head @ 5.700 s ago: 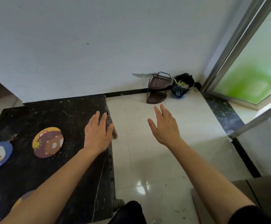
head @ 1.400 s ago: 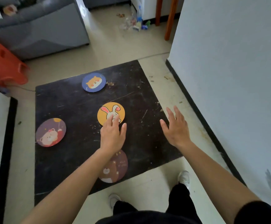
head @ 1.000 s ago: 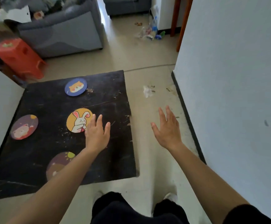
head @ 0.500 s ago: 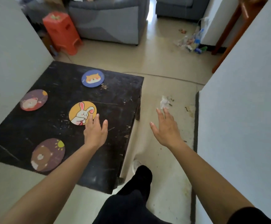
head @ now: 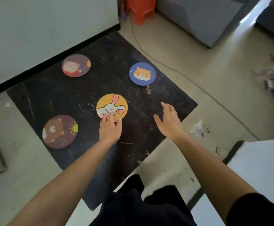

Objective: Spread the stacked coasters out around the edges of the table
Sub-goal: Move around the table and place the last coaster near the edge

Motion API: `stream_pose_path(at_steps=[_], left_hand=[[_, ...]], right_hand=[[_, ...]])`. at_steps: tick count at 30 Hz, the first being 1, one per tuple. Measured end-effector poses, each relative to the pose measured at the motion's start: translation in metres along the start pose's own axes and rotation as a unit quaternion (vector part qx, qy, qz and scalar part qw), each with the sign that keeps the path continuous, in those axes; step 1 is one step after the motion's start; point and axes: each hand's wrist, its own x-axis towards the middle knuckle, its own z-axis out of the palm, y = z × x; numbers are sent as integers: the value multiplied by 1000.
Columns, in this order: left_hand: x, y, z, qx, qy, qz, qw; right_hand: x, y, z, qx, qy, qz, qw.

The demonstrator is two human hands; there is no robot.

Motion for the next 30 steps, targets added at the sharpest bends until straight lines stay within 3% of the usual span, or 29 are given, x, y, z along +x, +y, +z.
stream_pose_path(at_steps=[4, 7, 12, 16, 20, 23, 27, 30], left_hand=[[22, -12, -5, -108, 35, -103, 988], [40, -18, -4, -199, 79, -184, 959], [67, -24, 9, -355, 120, -327, 868], [77, -23, 23, -430, 191, -364, 804], [85, -11, 28, -413, 236, -361, 802], [88, -4, 27, -426, 251, -382, 781], [67, 2, 44, -355, 221, -404, 813], [39, 2, 65, -331, 206, -425, 817]], right_hand=[[60, -32, 24, 17, -88, -44, 995], [105, -55, 48, 30, -153, -61, 986], [158, -81, 90, 70, -250, -54, 964], [174, -85, 109, 69, -277, -62, 956], [183, -80, 114, 75, -292, -51, 952], [184, -71, 107, 63, -285, -50, 955], [173, -48, 93, 34, -287, -42, 956], [158, -25, 84, 2, -293, -33, 956]])
